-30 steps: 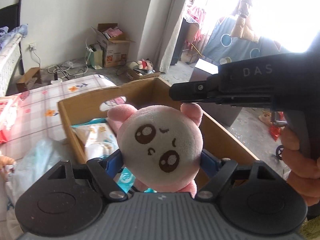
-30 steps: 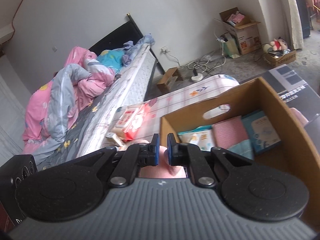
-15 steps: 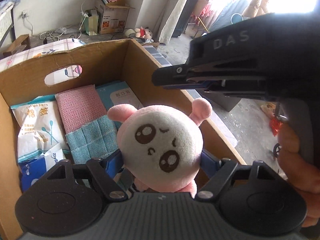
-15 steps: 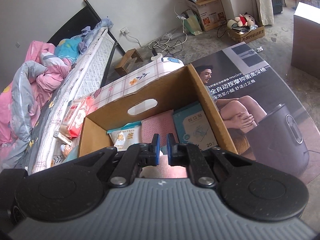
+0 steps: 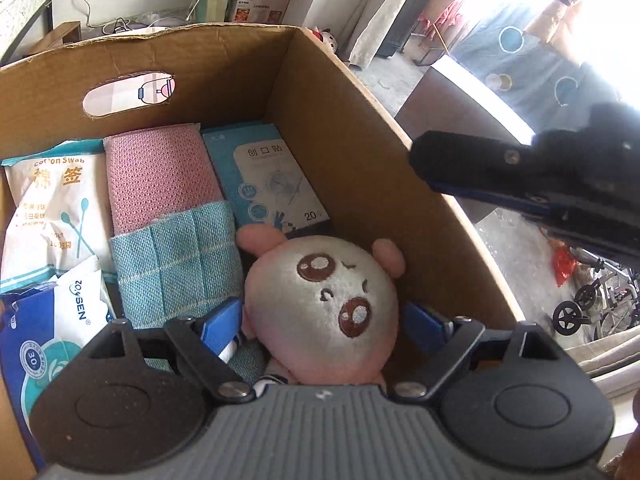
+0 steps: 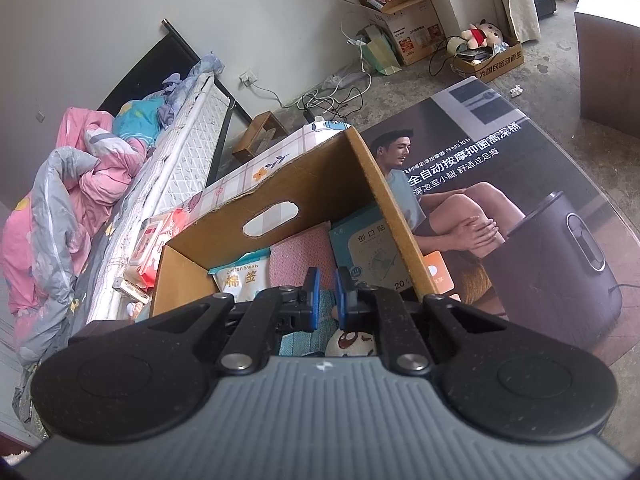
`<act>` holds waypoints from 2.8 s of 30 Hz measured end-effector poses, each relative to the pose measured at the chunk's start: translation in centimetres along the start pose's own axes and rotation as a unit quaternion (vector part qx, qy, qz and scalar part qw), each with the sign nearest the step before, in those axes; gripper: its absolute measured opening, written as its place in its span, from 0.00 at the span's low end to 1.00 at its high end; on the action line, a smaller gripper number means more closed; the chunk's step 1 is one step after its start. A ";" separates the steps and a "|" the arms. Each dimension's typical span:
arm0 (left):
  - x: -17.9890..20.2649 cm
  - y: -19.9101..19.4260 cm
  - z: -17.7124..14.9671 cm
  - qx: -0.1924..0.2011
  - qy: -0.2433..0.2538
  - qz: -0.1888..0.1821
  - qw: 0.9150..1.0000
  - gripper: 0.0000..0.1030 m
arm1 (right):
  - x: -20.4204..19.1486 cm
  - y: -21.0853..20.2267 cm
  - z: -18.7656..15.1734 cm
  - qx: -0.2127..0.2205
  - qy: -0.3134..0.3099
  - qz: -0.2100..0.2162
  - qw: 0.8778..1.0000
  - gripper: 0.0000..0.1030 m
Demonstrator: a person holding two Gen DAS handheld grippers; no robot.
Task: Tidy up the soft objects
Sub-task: 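Release the bunny in the box and withdraw the left tool, then grasp the orange-striped knotted sock toy with the left tool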
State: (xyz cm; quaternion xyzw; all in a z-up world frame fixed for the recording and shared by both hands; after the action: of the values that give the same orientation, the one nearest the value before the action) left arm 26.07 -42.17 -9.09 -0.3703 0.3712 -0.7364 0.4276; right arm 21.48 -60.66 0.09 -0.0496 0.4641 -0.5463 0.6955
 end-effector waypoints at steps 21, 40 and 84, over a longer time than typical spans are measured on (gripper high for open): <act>-7.2 -19.5 -5.1 0.138 0.056 0.041 0.988 0.93 | -8.6 -8.8 -8.1 0.100 0.046 0.117 0.987 0.47; -27.8 -28.7 -11.7 0.180 -0.099 0.150 0.967 0.94 | -24.0 1.0 -13.1 -0.038 -0.055 0.165 0.984 0.53; -45.2 -13.5 0.7 0.040 -0.296 0.107 0.948 0.01 | -38.5 33.1 -15.2 -0.242 -0.386 0.054 0.888 0.02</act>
State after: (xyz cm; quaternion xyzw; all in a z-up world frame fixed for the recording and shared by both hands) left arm 38.16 3.38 -7.41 -0.5125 0.2353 -0.5577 0.6091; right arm 35.54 -9.84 -4.79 -0.3986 0.2790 -0.3164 0.8144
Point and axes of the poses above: each gripper's, at about its wrist camera, not at the fingertips, and y roughly the way its jaws point, x to its right, z to its top, the point moved 6 cm from there along y, roughly the way its jaws point, and after that the axes turned 8 degrees about z, right-handed, at the moved point
